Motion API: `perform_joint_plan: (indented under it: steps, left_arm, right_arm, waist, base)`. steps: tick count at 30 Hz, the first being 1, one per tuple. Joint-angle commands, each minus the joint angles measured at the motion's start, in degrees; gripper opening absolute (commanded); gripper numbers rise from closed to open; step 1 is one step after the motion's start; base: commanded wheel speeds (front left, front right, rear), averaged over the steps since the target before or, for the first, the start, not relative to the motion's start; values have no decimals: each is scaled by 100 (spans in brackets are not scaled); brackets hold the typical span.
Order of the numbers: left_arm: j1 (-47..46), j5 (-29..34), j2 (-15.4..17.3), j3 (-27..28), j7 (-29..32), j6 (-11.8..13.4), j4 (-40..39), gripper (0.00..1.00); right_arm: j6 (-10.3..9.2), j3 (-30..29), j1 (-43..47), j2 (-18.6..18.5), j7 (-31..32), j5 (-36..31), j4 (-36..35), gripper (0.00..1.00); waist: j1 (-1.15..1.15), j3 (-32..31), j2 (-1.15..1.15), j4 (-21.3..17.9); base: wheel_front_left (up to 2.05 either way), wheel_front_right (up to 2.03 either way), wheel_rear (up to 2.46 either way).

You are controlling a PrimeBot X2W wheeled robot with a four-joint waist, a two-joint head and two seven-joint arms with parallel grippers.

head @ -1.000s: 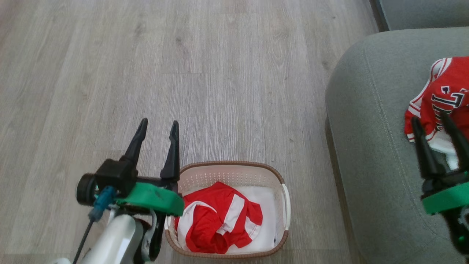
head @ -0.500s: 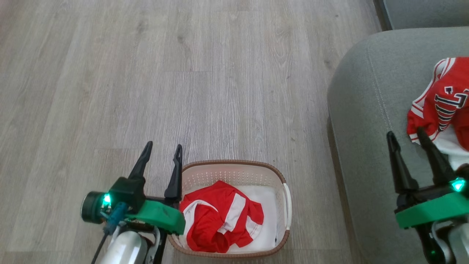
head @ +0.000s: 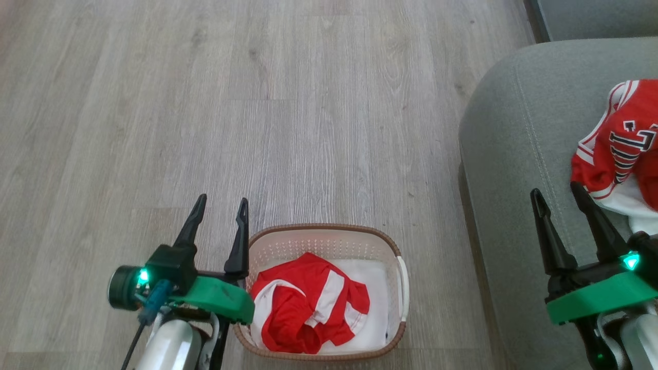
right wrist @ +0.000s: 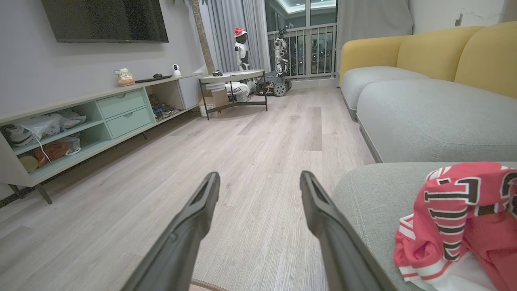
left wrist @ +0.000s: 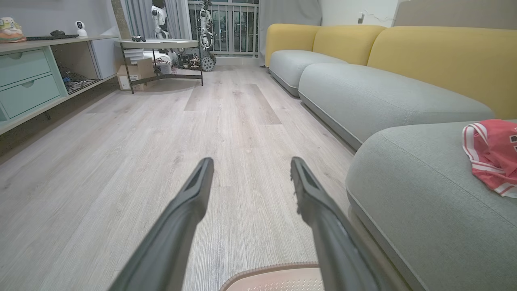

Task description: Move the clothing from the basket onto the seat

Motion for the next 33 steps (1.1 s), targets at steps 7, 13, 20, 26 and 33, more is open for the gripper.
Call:
perform_joint_plan:
  steps: [7,13,20,26,33]
  left_arm:
    - [-261,133,-113,331,-55,-124,-99,100]
    - [-382,191,-198,345,-55,-172,2,100]
    - [-807,361,-276,259,-55,-201,236,100]
    - [-1443,436,-312,183,-55,-243,922,100]
    - [-2062,265,-343,143,-55,-284,1828,100]
  right_arm:
    - [-1,180,-268,-168,-53,99,-256,100]
    - [-1,213,-394,-233,-53,194,-291,100]
    - [-1,246,-700,-396,-53,330,-474,100]
    - [-1,252,-1129,-667,-53,500,-664,100]
    - [-1,167,-1614,-768,-53,629,-902,100]
  waist:
    - [0,195,0,-71]
    - [0,432,0,-178]
    - [0,1070,0,-332]
    - [0,1800,0,-467]
    - [0,2532,0,-666]
  base:
    - [0,0,0]
    - [0,0,0]
    - [0,0,0]
    - [0,0,0]
    - [0,0,0]
